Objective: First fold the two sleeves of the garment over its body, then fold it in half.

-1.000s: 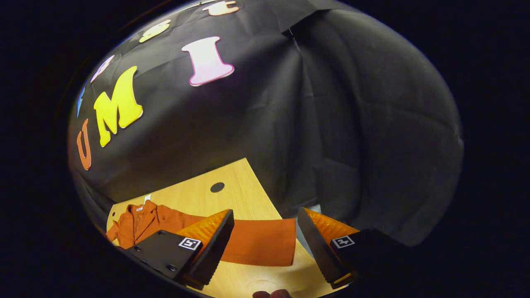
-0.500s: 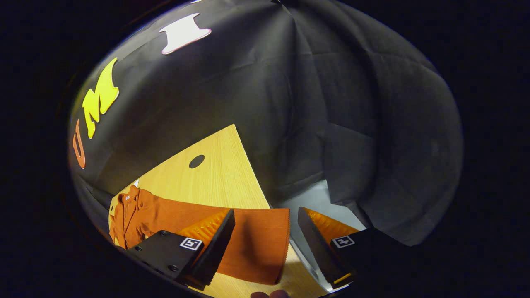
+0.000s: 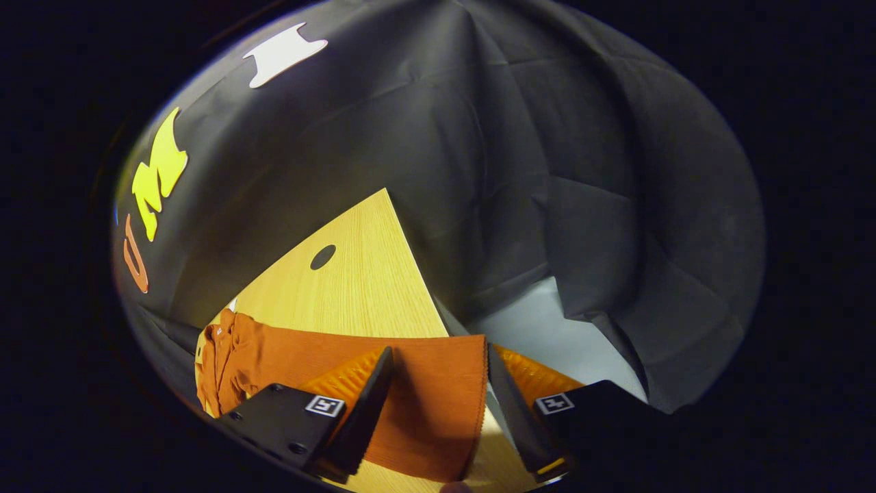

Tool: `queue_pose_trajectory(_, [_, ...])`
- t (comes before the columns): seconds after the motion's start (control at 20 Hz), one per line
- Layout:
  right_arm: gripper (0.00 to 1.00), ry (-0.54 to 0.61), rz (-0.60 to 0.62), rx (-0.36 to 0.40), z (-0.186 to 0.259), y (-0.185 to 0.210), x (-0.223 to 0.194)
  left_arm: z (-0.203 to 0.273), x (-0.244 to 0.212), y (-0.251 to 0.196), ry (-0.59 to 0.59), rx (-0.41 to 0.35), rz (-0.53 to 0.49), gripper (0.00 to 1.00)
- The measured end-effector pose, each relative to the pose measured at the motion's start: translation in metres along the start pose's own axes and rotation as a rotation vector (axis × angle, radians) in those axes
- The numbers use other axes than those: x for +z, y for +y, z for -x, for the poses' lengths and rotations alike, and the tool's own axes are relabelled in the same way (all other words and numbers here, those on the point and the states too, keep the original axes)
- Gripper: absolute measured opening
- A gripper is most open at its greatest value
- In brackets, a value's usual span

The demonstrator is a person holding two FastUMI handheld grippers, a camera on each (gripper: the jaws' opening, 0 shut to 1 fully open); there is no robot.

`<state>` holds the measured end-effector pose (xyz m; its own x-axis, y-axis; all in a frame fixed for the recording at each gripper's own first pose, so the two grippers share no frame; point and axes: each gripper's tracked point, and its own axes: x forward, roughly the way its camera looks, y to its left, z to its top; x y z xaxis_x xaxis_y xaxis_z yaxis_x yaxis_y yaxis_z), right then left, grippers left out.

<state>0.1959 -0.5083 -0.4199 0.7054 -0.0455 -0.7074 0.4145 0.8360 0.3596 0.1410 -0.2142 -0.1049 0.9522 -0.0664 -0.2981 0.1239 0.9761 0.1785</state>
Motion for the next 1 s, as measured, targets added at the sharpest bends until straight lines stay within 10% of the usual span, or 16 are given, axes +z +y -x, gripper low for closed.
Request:
queue_pose_trajectory(0.2, [0.63, -0.003, 0.094, -0.068, 0.0, 0.0, 0.0, 0.003, -0.001, 0.006, -0.003, 0.01, 0.007, 0.97])
queue_pose_trajectory(0.4, [0.08, -0.03, 0.133, -0.136, 0.008, -0.007, 0.013, 0.006, -0.003, 0.015, -0.009, 0.02, 0.014, 0.98])
queue_pose_trajectory(1.0, [0.03, -0.164, 0.215, -0.077, 0.092, 0.119, 0.065, 0.024, -0.001, 0.082, -0.063, 0.061, 0.062, 0.97])
